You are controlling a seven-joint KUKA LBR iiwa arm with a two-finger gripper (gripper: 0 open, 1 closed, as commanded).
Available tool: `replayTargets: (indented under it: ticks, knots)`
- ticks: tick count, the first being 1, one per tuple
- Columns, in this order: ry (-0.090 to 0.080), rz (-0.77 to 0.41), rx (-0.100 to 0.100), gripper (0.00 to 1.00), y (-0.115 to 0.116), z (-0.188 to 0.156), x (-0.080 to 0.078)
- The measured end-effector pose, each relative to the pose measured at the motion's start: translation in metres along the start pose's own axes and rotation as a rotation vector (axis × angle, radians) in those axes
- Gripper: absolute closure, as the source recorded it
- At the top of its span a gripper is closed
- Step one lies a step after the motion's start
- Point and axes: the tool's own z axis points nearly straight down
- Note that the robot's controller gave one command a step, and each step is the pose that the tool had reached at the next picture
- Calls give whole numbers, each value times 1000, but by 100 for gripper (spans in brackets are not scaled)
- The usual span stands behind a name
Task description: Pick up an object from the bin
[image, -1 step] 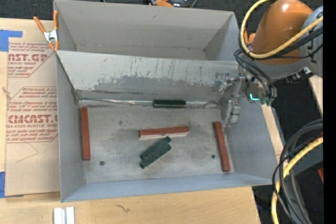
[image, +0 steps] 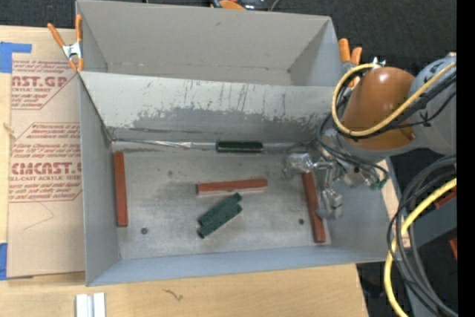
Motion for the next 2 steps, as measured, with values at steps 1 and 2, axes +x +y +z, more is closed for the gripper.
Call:
replayTargets:
  ticks: [1,2]
  knots:
    - [-2,-253,-3,0,13,-31,67]
    - [-3,-334,-10,0,7,-30,55]
